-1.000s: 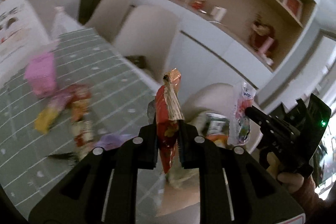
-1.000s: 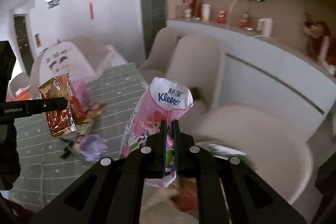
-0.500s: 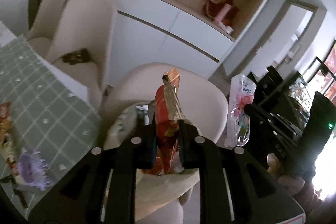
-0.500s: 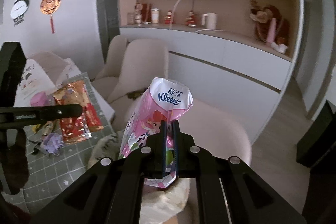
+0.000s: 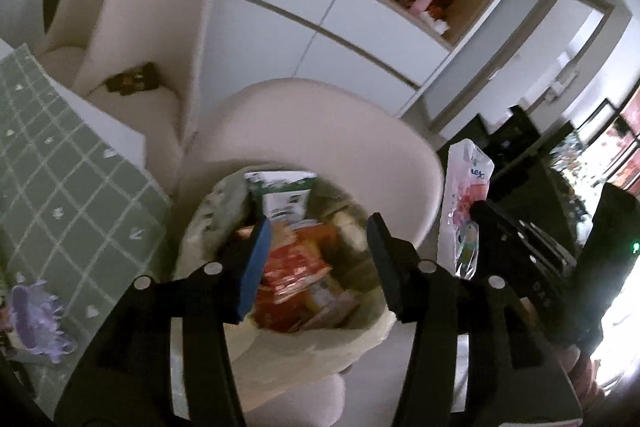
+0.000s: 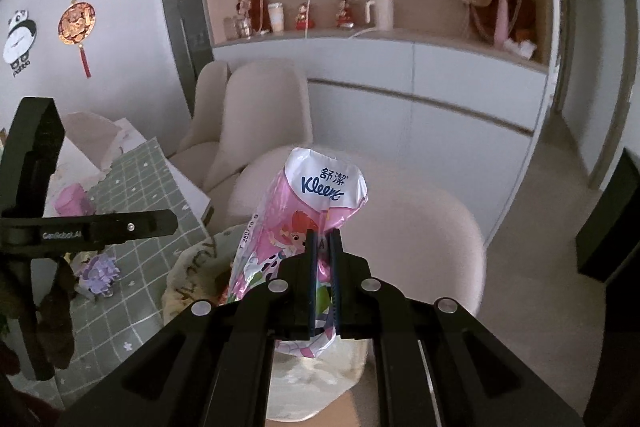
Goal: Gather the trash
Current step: 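Open the left tool over the trash bag while the right tool releases the Kleenex pack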
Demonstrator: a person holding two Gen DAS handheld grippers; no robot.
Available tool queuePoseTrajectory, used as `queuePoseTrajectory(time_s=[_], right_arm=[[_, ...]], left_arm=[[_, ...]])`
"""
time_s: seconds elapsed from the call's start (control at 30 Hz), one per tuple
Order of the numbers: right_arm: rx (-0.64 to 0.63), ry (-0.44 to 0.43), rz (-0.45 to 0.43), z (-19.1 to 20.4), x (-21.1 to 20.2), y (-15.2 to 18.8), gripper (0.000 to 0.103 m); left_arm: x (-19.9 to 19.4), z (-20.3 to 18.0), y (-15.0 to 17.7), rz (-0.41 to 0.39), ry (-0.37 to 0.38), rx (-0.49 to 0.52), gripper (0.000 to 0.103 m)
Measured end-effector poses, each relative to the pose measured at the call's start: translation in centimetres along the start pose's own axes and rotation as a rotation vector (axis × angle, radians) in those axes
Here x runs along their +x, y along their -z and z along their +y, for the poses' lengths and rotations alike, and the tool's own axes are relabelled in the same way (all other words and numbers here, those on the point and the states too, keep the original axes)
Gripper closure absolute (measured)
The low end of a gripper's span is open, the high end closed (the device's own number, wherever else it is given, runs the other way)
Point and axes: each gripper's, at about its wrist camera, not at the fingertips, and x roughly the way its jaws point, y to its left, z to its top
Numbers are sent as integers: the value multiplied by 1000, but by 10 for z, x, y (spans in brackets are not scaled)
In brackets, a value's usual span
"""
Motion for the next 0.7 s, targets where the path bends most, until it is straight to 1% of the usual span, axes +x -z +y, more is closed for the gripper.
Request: queuePoseTrajectory(time_s=[0.1, 0.3, 0.33, 0.37, 0.4, 0.43, 0.47, 0.53, 0.63, 0.7], right_arm=[[16, -25, 49, 10, 22, 5, 95], [88, -38, 143, 33, 69, 17, 94], [98, -41, 159, 36, 75, 20, 90], [102, -41, 176, 41, 81, 22, 80], [96, -29, 186, 47, 85, 25, 72], [88, -16, 191, 51, 88, 27, 63], [80, -4, 195, 56, 90, 29, 57], [73, 26, 202, 64, 93, 34, 57], [97, 78, 209, 69, 91, 40, 57], [115, 107, 197, 72, 86, 43, 57]], left_arm=[[-8, 14, 12, 7, -35, 0, 55], [-28, 50, 42, 55, -85, 33, 54], [-32, 58, 47, 66, -92, 40, 53], [-38, 67, 52, 74, -97, 44, 53], [-41, 72, 54, 77, -100, 45, 52], [-46, 80, 58, 79, -105, 43, 52], [-50, 88, 61, 79, -110, 38, 51], [-60, 108, 67, 79, -116, 10, 51], [-70, 132, 72, 74, -123, -27, 51], [-75, 144, 77, 72, -124, -41, 51]])
